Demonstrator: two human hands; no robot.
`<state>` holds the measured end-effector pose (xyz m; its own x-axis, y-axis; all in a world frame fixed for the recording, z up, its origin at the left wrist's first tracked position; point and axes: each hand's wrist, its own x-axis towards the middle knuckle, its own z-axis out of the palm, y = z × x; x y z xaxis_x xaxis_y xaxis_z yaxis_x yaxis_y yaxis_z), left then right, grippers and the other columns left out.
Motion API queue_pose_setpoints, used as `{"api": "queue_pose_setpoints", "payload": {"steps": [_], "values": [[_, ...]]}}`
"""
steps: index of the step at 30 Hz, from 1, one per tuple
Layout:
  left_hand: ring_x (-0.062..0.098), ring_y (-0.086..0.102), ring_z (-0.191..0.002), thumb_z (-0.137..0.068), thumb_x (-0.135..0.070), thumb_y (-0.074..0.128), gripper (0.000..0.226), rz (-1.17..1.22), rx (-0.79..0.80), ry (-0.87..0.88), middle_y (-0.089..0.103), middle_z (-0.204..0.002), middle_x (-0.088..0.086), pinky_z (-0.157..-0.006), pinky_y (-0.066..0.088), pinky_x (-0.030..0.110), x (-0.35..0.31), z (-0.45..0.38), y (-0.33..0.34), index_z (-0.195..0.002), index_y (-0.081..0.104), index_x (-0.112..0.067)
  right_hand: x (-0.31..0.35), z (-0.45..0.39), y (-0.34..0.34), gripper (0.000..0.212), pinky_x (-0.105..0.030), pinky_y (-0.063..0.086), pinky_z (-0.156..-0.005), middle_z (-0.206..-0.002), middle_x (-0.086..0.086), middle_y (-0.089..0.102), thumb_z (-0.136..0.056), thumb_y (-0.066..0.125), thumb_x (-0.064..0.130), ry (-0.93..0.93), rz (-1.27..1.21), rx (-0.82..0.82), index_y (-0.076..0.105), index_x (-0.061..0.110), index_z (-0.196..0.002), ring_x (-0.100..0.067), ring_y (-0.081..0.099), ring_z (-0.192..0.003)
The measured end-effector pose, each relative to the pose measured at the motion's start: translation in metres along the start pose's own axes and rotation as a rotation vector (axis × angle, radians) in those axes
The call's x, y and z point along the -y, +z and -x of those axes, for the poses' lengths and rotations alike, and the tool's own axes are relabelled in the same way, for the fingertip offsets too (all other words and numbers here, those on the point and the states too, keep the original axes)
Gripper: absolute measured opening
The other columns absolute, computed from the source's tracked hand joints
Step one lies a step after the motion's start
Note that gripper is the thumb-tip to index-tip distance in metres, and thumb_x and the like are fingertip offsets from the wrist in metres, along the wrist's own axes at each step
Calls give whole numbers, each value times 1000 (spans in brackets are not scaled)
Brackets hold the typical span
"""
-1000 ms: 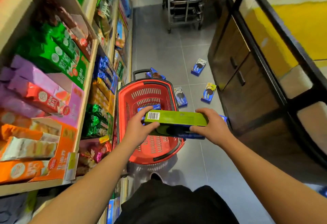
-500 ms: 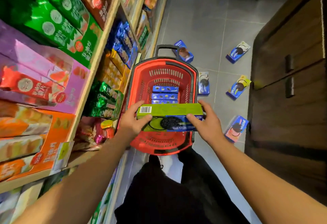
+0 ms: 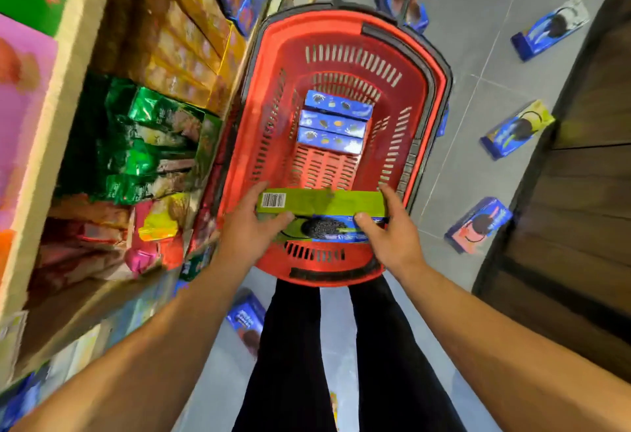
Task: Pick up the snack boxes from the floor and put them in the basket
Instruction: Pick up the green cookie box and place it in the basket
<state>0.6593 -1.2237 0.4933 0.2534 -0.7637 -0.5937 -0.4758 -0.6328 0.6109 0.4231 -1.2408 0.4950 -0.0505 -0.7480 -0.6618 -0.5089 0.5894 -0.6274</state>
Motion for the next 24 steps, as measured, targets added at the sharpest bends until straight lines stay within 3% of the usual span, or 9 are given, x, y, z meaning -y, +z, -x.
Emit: {"api": "queue_pose_setpoints", "payload": {"steps": [3, 5, 9, 12, 14, 16, 18, 22, 24], "values": [[9, 58, -99, -74, -16, 80, 68, -18, -14, 5, 60, -109, -8, -82, 37, 8, 25, -44, 25, -135, 52, -14, -24, -43, 27, 78, -37, 40, -108, -138, -1, 56, -79, 68, 39, 47, 21, -20, 38, 17, -146, -17, 53, -126], [8, 57, -99, -74, -15, 80, 69, -42, -13, 30, 61, -112, -5, -82, 36, 4, 38, -71, 40, -136, 50, -14, -38, -69, 41, 75, -31, 37, -109, -141, -5, 53, -85, 71, 29, 61, 48, -13, 34, 14, -149, -19, 50, -129], [12, 60, -104, -71, -18, 82, 75, -122, -49, 96, 63, -120, -1, -93, 41, 19, 78, -134, 77, -137, 48, -14, -70, -134, 73, 73, -24, 31, -102, -143, -13, 47, -87, 69, 19, 14, 189, -31, 31, 4, -147, -26, 47, -129], [19, 60, -111, -71, -24, 81, 76, -175, -75, 147, 62, -126, 6, -98, 41, 27, 108, -179, 106, -138, 47, -14, -86, -181, 97, 68, -12, 30, -88, -120, -4, 51, -81, 73, 12, 44, 178, -70, 39, 4, -139, -13, 49, -107], [22, 59, -113, -72, -27, 80, 76, -204, -89, 146, 62, -128, 8, -99, 40, 27, 128, -205, 127, -140, 46, -14, -97, -212, 113, 68, -21, 38, -92, -117, -2, 53, -77, 75, 11, 79, 171, -107, 42, 8, -136, -10, 49, -100], [22, 59, -115, -72, -27, 79, 77, -186, -113, 140, 60, -130, 8, -101, 42, 30, 146, -229, 150, -140, 45, -14, -114, -244, 129, 72, -31, 40, -98, -128, -7, 52, -76, 77, 15, 119, 204, -135, 40, 11, -138, -20, 54, -110], [19, 56, -119, -73, -24, 78, 77, -145, -131, 141, 57, -133, 6, -104, 41, 31, 157, -248, 168, -141, 44, -13, -128, -268, 143, 79, -33, 37, -100, -139, -9, 47, -76, 78, 20, 151, 244, -160, 36, 12, -143, -26, 49, -125], [18, 49, -127, -74, -16, 77, 75, -124, -143, 141, 52, -139, 6, -108, 32, 22, 178, -285, 198, -140, 43, -10, -158, -308, 169, 82, -28, 33, -102, -141, -11, 47, -76, 77, 18, 172, 228, -241, 34, 9, -145, -26, 47, -128], [19, 46, -130, -75, -15, 76, 75, -119, -162, 158, 50, -141, 8, -110, 31, 24, 188, -300, 210, -141, 43, -10, -170, -322, 176, 79, -23, 30, -96, -142, -10, 44, -78, 76, 16, 167, 229, -258, 34, 10, -145, -23, 46, -127]]}}
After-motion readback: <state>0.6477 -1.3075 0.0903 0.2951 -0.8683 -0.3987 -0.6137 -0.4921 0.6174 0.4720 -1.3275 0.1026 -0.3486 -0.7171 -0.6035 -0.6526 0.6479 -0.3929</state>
